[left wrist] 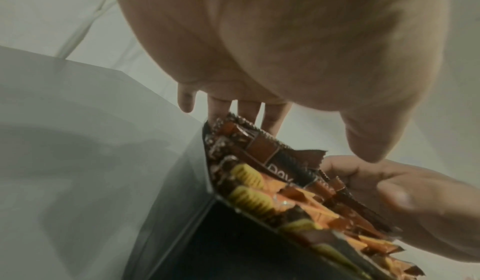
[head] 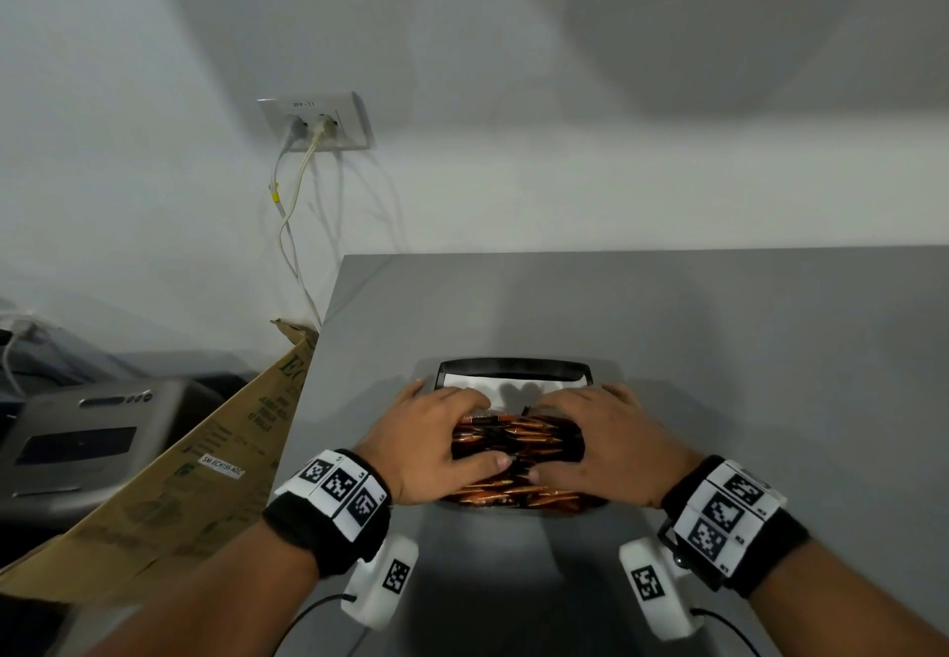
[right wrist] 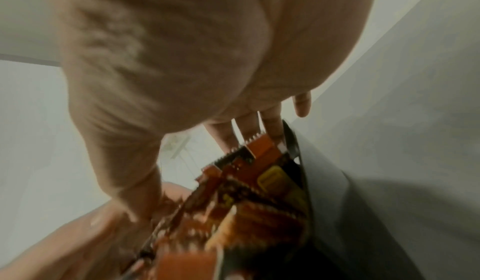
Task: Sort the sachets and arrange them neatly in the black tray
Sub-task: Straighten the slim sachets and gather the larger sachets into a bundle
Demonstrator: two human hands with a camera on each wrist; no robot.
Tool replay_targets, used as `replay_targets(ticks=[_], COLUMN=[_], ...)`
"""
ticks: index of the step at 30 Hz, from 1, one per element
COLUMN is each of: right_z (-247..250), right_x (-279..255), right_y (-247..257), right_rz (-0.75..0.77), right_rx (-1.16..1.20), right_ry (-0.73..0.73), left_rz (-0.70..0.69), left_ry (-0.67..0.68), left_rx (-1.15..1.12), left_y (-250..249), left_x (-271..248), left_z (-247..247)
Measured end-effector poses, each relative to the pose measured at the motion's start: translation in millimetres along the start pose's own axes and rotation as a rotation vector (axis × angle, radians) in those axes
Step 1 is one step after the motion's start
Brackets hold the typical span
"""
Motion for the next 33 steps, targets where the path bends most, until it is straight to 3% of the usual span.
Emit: replay_targets(ticks=[5, 10, 18, 25, 33], right_z=[16, 22, 22, 18, 22], right_x=[12, 27, 40, 47, 39], right_y=[-4, -3, 2, 1, 3], right_rz=[-0.048, -0.037, -0.032, 0.002, 0.015], right_rx=[0.1, -0.016, -0.111, -0.177, -0.079], right_ry=[0.009, 0.066, 0.147, 0.115, 0.085], left_rz=[0.055, 0.101, 0.114, 0.13, 0.093], left_ry=[-0.071, -0.163, -0.205, -0.2, -0.072], left_rx=[-0.106, -0.24, -0.35, -0.243, -0.074], left_y=[1, 0, 9, 2, -7], left_x=[-6, -14, -21, -4, 26], left_z=[9, 16, 7, 10, 22])
Point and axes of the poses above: each hand's wrist, its own x-axis towards the middle knuckle, its own z-axis out of the back of the hand, y = z × x, the point moved 2 cm from there along x, towards the middle knuckle, and after that the axes turned 6 degrees about -y, right-handed, at the moved point
